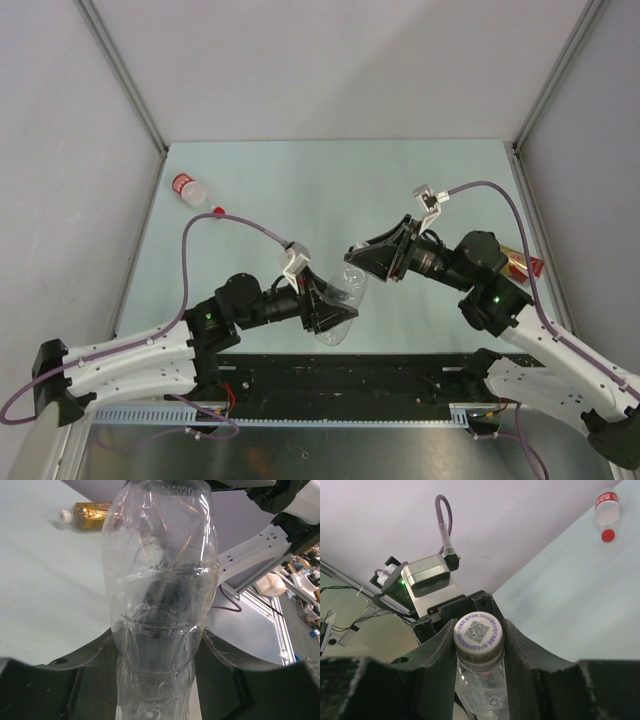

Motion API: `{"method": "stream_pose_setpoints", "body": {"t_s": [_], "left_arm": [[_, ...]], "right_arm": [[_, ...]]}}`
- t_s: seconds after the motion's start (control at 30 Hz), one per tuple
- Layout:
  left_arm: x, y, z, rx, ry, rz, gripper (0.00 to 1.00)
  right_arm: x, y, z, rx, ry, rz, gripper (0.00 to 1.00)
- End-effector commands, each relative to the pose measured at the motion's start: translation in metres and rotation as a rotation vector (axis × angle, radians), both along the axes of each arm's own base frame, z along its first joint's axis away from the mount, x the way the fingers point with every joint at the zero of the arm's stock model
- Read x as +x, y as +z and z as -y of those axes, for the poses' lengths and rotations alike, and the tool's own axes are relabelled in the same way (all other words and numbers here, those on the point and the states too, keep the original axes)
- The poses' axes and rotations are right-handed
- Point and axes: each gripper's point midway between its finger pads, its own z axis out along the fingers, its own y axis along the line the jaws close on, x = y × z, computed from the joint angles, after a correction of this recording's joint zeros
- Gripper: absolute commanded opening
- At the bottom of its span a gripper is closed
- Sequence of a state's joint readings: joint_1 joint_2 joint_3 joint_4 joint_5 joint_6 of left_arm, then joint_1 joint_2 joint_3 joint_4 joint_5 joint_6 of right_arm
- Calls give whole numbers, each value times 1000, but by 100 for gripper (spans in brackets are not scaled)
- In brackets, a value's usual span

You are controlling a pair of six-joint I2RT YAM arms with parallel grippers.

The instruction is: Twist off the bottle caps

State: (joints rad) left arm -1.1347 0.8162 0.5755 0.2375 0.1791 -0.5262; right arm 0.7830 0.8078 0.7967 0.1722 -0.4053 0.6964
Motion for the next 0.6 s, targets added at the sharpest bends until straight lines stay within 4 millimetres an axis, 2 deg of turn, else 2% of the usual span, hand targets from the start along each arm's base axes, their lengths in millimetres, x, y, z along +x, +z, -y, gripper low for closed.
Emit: {"method": "stream_pose_setpoints", "body": {"t_s": [0.0,0.07,0.2,0.27,0.43,0.57], "left_arm": [[-2,18,-1,-65,1,53,45],[2,14,-2,-59,24,49,56],[11,3,-8,-25,79,62,88],[15,-1,-12,-5,103,66,96],[29,-4,-24,44,200,77,99],[30,-8,-27,75,206,89,100]], "right_arm": [[-10,32,-7,51,70,42,1],[-8,26,-7,19,64,57,0],[-1,15,1,-39,14,70,0],[1,11,5,-54,4,67,0],[13,4,13,-77,2,45,0],[27,-1,20,-81,-3,20,0]]}}
